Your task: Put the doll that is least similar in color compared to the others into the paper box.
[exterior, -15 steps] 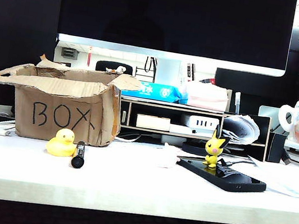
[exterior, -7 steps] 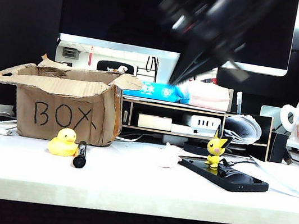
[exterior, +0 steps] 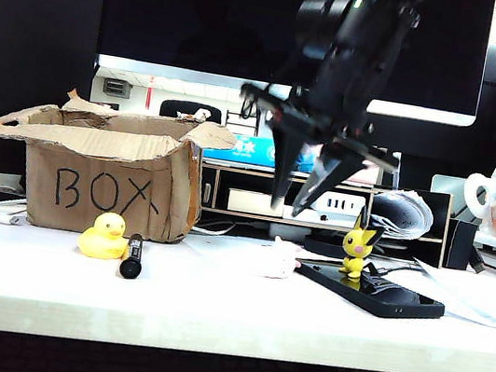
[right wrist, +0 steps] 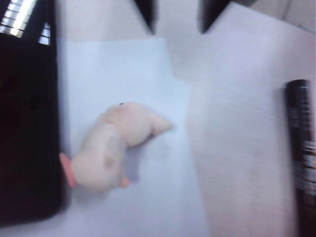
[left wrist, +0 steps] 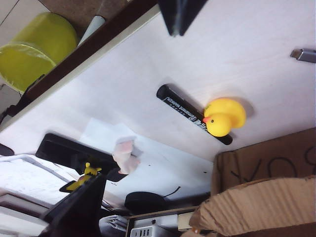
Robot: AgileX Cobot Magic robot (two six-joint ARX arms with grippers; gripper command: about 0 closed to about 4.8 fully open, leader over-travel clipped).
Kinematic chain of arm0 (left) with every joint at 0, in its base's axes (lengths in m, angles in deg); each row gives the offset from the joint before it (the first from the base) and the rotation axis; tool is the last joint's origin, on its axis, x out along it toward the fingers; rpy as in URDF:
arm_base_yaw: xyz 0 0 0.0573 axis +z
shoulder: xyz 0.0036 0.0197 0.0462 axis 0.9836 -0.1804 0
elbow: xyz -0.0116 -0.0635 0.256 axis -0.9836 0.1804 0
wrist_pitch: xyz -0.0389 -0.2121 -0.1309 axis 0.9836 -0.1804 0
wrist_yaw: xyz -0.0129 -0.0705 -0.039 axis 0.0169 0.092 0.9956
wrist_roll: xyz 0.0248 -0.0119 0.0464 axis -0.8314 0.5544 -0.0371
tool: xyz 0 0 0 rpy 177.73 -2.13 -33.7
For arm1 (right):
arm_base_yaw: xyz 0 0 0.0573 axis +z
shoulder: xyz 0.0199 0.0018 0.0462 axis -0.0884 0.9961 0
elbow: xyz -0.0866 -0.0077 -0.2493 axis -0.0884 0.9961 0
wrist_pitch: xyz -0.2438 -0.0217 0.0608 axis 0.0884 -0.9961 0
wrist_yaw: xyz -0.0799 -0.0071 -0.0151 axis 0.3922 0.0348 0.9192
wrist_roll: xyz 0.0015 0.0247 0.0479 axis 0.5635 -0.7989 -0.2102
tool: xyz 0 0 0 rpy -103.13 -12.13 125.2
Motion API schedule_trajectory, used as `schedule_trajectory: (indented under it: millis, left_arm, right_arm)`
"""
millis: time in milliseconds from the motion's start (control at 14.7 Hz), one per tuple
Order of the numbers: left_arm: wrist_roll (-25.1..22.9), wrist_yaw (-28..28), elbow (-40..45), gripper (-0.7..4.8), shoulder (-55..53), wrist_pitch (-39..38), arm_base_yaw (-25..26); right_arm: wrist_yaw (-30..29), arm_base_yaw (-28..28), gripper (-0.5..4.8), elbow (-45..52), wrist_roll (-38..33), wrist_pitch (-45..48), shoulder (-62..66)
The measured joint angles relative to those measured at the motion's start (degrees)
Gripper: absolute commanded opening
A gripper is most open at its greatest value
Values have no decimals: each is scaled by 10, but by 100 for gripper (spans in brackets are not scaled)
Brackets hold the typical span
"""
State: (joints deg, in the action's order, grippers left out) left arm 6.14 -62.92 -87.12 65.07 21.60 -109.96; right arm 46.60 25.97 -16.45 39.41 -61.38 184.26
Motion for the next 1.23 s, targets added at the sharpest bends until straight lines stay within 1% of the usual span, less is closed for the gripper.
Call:
schedule_trajectory:
  millis: [68, 137, 205, 341, 546, 683, 819, 1229]
  left_arm:
    - [0, 0, 0, -5, 0, 0, 0]
    - [0, 0, 0, -5, 0, 0, 0]
    - [0, 0, 0, -5, 0, 0, 0]
    - [0, 0, 0, -5, 0, 0, 0]
    - [0, 0, 0, -5, 0, 0, 0]
    - [0, 0, 0, -5, 0, 0, 0]
    - [0, 0, 0, -5, 0, 0, 0]
    - [0, 0, 0, -5, 0, 0, 0]
  right_arm:
    - [0, 0, 298, -3, 4, 9, 7]
    - [0, 0, 395, -3, 4, 19, 10]
    - [-1, 0, 401, -3, 7, 34, 20]
    - [-3, 0, 396, -3, 6, 42, 32]
    - [20, 0, 359, -3, 6, 64, 43]
    - [37, -1, 359, -3, 7, 95, 43]
    - [40, -3, 359, -4, 2, 112, 49]
    - [92, -3, 355, -3, -2, 114, 56]
